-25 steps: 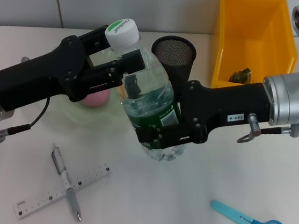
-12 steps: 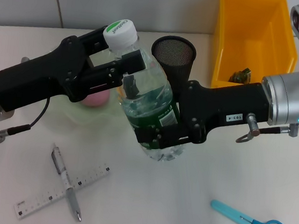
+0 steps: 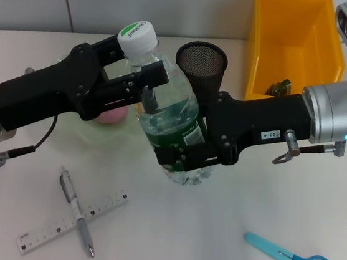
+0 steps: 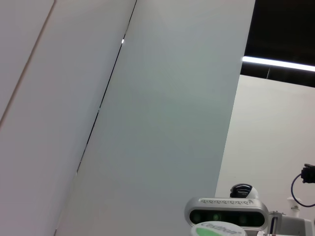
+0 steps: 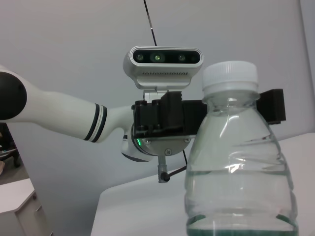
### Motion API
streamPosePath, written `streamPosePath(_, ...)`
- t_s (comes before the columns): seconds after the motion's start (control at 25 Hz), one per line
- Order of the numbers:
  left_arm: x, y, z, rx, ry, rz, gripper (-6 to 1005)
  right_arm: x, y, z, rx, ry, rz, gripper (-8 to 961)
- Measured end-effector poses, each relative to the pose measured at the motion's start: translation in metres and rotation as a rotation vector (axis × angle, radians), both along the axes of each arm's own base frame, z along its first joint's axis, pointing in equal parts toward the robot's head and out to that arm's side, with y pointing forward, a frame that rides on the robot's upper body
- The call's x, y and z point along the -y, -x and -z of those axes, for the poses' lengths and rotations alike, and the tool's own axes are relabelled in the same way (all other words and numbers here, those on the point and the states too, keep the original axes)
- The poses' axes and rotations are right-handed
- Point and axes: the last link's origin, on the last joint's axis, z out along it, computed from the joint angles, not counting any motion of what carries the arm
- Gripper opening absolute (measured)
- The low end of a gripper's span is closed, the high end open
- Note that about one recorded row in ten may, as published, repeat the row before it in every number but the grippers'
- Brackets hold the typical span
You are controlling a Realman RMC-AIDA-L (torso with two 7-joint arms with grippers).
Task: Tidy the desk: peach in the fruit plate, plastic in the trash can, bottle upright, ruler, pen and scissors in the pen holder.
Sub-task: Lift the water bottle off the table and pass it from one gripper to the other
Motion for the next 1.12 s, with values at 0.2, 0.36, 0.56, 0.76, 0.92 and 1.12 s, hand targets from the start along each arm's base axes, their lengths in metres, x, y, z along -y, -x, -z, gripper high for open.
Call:
streamPosePath(0.2,0.0002,-0.0001,0.0003,-0.001,0.002,0.001,736,-0.0004,0.0008,0.0000,0.001,0.000,-0.003,774)
streamPosePath(0.36,0.0001,-0.0001,0.0001,-0.002,0.002,0.003,736,-0.0005,0.0010,0.0001,0.001,0.000,-0.003,774)
streamPosePath(0.56,-0.0001,0.0002,-0.0006,-0.002,0.002,0.002,736,-0.0006,0.0008,0.0002,0.002,0.000,-0.003,774)
streamPosePath(0.76,-0.0006,0.0003,-0.0013,0.000,0.002,-0.002,736,-0.0006,0.0007,0.0002,0.003,0.000,-0.003,774)
streamPosePath(0.92,-0.0012,0.0007,-0.0025,0.001,0.002,-0.005,736,-0.0008,0.0005,-0.0001,0.005,-0.001,-0.003,773)
streamPosePath(1.12,-0.0013,0.0007,-0.0027,0.002,0.002,-0.006,697,-0.0006,-0.0001,-0.0002,0.006,-0.001,-0.002,773)
